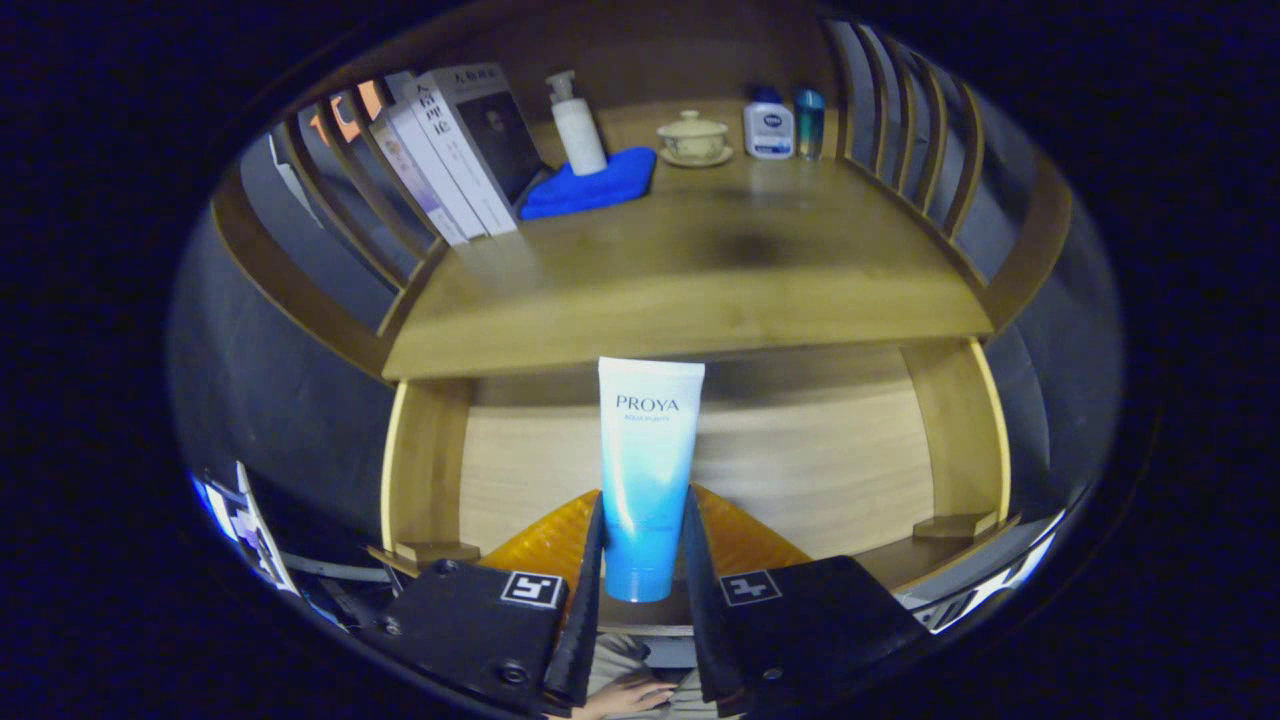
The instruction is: Pull open the drawer, take out the items inside it, and place them on the countertop above the cabinet.
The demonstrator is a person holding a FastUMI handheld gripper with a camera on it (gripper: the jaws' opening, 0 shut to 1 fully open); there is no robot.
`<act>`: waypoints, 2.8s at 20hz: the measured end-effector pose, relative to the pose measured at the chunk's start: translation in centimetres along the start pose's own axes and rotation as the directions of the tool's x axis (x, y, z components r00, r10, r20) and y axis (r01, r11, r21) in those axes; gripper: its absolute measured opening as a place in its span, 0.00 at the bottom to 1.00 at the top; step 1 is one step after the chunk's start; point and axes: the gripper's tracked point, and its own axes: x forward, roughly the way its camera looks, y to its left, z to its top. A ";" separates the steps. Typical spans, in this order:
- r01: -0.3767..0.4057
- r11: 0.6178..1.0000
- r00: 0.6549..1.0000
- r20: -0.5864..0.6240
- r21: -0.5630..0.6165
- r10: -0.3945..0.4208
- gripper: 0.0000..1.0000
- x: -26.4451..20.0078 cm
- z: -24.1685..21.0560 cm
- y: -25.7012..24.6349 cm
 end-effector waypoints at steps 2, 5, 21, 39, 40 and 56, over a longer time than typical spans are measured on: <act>0.006 1.000 0.999 0.039 -0.003 -0.006 0.43 -0.6 1.9 0.1; 0.017 1.000 0.995 0.102 -0.015 -0.015 0.44 -0.8 4.7 0.4; 0.077 0.997 0.987 0.145 -0.011 -0.075 0.43 5.0 13.7 0.0; -0.004 0.990 0.965 0.258 -0.142 0.040 0.75 0.9 10.0 0.0; -0.008 0.988 0.959 0.278 -0.152 0.051 0.74 0.1 9.5 0.1; 0.016 0.970 0.738 0.658 -0.241 0.151 0.99 -10.6 -1.1 -0.1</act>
